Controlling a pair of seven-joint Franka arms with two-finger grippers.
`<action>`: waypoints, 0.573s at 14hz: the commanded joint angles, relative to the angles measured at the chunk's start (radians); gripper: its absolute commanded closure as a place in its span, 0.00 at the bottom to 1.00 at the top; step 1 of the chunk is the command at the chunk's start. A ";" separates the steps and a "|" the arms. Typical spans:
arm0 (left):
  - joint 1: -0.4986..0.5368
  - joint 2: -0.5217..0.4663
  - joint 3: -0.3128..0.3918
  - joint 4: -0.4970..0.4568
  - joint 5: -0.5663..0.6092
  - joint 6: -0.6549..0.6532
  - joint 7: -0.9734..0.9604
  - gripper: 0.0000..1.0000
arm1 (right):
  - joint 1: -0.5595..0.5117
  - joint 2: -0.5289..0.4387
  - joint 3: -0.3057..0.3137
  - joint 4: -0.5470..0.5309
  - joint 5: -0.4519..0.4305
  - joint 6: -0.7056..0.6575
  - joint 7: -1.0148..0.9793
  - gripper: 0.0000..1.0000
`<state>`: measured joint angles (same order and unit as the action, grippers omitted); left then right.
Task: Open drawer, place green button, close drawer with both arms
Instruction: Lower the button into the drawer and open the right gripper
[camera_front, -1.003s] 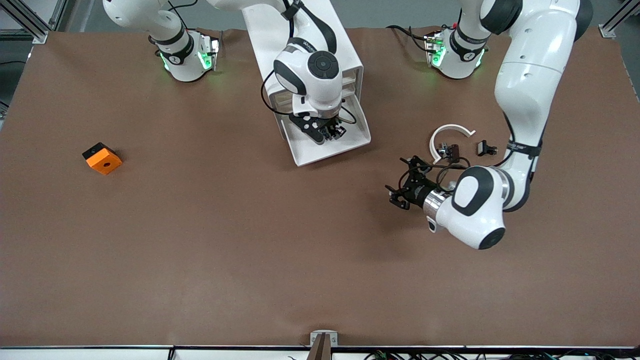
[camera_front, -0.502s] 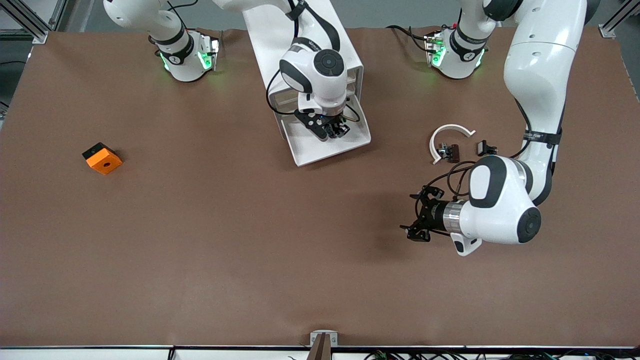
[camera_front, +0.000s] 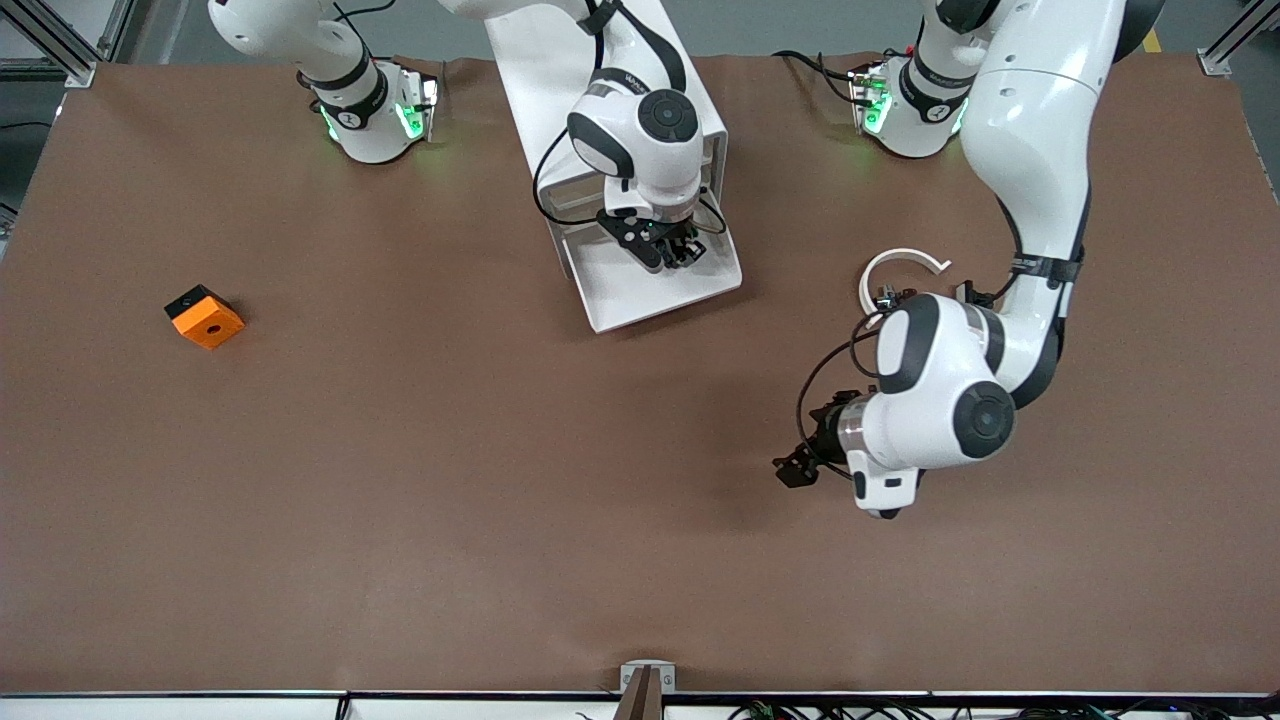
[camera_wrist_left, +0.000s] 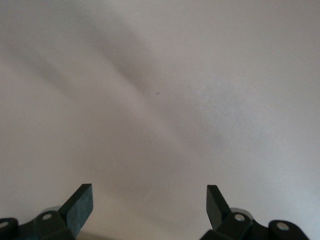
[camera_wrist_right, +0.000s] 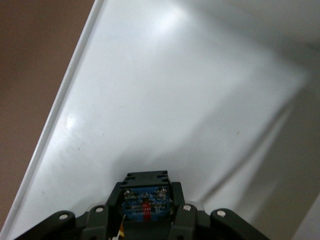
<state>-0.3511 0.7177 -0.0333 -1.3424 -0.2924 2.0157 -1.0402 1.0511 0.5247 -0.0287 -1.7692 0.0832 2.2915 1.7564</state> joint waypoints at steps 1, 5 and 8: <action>-0.064 -0.006 0.018 0.005 0.120 0.027 0.028 0.00 | 0.026 0.014 -0.011 0.017 -0.003 0.003 0.026 1.00; -0.137 0.000 0.016 -0.029 0.212 0.133 0.032 0.00 | 0.018 0.020 -0.013 0.037 -0.002 -0.004 0.026 0.00; -0.163 -0.003 0.015 -0.049 0.275 0.140 0.042 0.00 | -0.002 0.017 -0.016 0.063 -0.002 -0.026 0.003 0.00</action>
<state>-0.4951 0.7218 -0.0328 -1.3724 -0.0468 2.1356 -1.0206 1.0525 0.5277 -0.0377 -1.7527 0.0828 2.2912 1.7579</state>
